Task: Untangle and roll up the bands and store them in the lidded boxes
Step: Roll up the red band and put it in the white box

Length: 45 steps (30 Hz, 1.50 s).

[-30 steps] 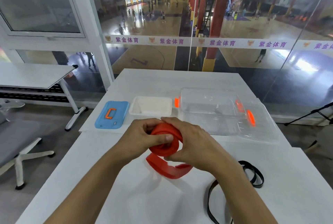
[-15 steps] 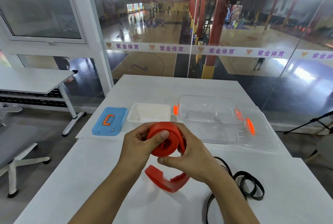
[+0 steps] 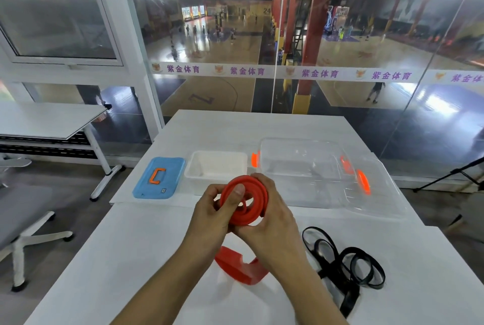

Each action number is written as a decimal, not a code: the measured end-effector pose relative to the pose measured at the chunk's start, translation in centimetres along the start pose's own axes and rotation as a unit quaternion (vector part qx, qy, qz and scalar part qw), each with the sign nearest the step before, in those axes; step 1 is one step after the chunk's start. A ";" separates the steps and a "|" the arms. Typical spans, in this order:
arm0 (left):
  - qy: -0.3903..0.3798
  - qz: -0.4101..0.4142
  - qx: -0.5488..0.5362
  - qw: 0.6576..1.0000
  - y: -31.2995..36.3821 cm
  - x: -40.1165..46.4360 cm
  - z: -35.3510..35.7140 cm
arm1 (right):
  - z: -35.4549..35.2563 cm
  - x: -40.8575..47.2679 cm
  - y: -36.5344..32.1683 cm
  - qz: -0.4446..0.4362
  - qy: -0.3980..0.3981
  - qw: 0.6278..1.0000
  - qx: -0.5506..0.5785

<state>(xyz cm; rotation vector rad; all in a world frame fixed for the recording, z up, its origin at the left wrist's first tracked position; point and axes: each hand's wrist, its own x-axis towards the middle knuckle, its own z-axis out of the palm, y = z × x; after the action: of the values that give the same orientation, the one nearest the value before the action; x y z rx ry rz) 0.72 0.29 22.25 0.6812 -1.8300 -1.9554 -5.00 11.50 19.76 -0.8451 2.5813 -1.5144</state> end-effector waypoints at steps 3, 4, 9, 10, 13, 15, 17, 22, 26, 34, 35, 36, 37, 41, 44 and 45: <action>-0.076 -0.033 0.004 0.997 0.3 0.4 -1.8 | -1.9 0.7 0.4 -0.038 -0.070 0.996 -0.046; -0.113 -0.039 0.011 0.993 0.5 0.7 -2.6 | -2.7 0.9 0.4 -0.050 -0.105 0.991 -0.066; -0.270 -0.001 0.181 0.946 3.3 1.6 -4.3 | -4.6 1.6 -1.6 -0.111 -0.233 0.945 -0.199; -0.263 0.020 0.214 0.941 3.9 1.6 -4.1 | -4.6 1.7 -2.1 -0.117 -0.233 0.942 -0.212; -0.210 0.083 0.219 0.949 4.4 1.5 -3.7 | -4.9 2.0 -2.9 -0.123 -0.211 0.950 -0.196; -0.163 0.113 0.175 0.964 4.3 1.5 -3.6 | -5.6 2.4 -2.8 -0.102 -0.199 0.964 -0.141; -0.117 0.134 0.110 0.978 4.2 1.3 -3.2 | -6.0 2.6 -2.5 -0.084 -0.186 0.976 -0.074; -0.015 0.139 0.006 0.990 3.6 1.3 -1.5 | -4.8 1.9 -1.9 -0.073 -0.149 0.985 0.047; 0.057 0.117 -0.028 0.991 3.0 1.1 0.2 | -2.2 1.2 -1.5 -0.065 -0.068 0.990 0.102; 0.045 0.050 -0.036 0.997 0.8 1.0 0.9 | -0.9 1.3 -0.4 -0.023 -0.023 0.999 0.043; 0.027 0.032 -0.027 0.999 0.5 1.0 0.5 | -1.0 1.3 -0.2 -0.026 -0.041 0.998 0.034; 0.008 0.012 -0.021 1.000 0.3 0.9 0.1 | -1.3 1.3 0.0 -0.031 -0.063 0.997 0.024; -0.011 -0.005 -0.014 1.000 0.0 0.9 -0.5 | -1.6 1.4 0.1 -0.037 -0.085 0.996 0.012; -0.096 -0.027 0.016 0.995 0.2 1.2 -3.2 | -3.3 2.1 0.2 -0.065 -0.177 0.981 -0.049; -0.196 -0.014 0.123 0.973 1.9 2.0 -4.8 | -3.8 2.6 -0.3 -0.093 -0.239 0.961 -0.106; -0.225 -0.008 0.173 0.959 2.5 2.3 -5.0 | -3.8 2.8 -0.4 -0.099 -0.249 0.957 -0.115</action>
<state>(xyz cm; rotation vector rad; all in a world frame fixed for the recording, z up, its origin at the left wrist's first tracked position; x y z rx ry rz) 1.61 -5.30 24.36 0.3603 -2.4860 -1.9329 -8.29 13.10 22.71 -1.3430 2.3631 -0.8792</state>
